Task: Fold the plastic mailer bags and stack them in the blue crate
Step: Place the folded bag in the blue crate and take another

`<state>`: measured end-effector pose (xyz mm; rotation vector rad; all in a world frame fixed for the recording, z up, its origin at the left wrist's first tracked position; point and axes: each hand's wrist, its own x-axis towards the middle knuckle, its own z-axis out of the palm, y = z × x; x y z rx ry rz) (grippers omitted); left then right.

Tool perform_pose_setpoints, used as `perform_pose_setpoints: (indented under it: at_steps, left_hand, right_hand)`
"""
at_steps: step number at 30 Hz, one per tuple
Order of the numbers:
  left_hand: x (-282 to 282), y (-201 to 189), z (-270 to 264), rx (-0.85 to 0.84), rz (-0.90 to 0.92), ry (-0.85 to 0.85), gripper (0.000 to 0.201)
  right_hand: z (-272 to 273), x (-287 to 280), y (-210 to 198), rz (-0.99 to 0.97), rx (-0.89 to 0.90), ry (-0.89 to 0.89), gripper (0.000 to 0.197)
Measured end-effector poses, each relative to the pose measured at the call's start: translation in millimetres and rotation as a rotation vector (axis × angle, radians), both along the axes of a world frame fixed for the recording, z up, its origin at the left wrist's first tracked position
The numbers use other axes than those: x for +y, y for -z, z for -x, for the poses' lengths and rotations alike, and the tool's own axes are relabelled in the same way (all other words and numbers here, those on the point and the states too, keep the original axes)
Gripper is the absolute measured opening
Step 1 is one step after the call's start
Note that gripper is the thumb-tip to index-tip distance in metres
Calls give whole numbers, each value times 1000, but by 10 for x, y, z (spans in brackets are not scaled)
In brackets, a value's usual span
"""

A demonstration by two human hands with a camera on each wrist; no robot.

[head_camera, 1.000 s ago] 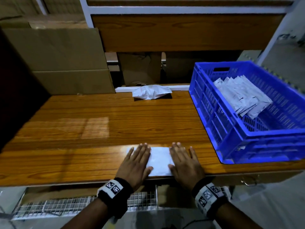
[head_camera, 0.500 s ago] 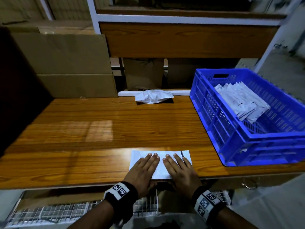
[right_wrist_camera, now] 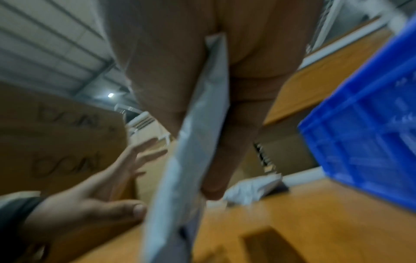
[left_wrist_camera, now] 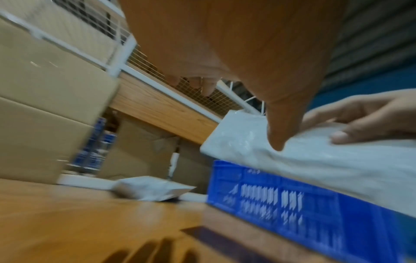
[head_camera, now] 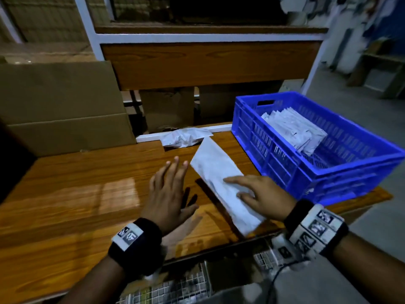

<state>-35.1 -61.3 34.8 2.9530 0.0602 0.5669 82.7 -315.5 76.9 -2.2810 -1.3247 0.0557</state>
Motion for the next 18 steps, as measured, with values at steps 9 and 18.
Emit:
perform_pose_setpoints:
  at_steps: [9,18]
  left_hand:
    - [-687,-369,-1186,50,78,45,101]
    - [-1500,-441,-2584,207,190,75,116]
  right_hand:
    - [-1184,-475,-1232,188,-6,190,99]
    - [-3238,-966,-1588,414,-91,282,108]
